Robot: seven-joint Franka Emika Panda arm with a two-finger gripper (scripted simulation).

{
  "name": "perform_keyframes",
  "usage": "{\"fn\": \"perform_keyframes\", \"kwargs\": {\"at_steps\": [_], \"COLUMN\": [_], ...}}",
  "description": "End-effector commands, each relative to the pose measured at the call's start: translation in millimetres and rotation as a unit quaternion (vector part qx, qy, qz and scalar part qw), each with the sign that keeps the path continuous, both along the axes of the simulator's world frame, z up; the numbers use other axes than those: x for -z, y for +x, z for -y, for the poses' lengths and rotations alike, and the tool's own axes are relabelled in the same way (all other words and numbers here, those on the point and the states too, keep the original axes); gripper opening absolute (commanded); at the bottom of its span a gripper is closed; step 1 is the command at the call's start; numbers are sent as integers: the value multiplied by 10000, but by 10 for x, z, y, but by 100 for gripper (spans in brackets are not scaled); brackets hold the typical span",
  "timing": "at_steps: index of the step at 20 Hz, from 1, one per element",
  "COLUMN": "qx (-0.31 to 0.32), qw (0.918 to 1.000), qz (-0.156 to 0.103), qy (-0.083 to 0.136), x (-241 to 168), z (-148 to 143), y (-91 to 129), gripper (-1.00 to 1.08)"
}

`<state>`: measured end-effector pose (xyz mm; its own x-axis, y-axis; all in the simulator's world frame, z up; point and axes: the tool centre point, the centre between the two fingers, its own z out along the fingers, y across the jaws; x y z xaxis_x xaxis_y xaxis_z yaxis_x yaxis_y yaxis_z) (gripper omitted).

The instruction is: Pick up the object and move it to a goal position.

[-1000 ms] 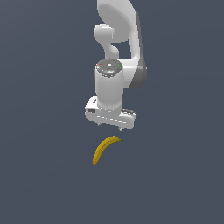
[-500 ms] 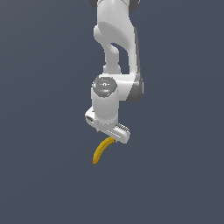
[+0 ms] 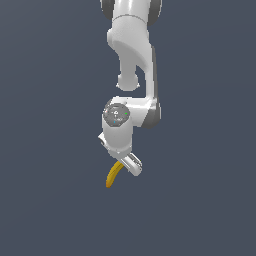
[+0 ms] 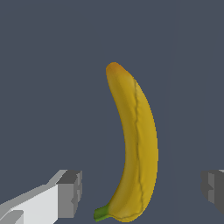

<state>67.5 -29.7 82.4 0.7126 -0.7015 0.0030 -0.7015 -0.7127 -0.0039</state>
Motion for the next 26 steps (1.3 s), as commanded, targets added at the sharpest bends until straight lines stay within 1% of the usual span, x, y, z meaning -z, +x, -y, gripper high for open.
{"fn": "perform_keyframes", "kwargs": {"at_steps": [1, 7, 13, 22, 26], "qx": [196, 424, 415, 439, 439], "qw": [9998, 9991, 9991, 9990, 9990], "qz": [-9, -23, -26, -25, -25], "qy": [0, -2, -3, -1, -1], "x": [58, 130, 166, 570, 640], "z": [14, 32, 29, 34, 31], "y": [22, 45, 41, 31, 39], "gripper": [100, 100, 100, 100, 100]}}
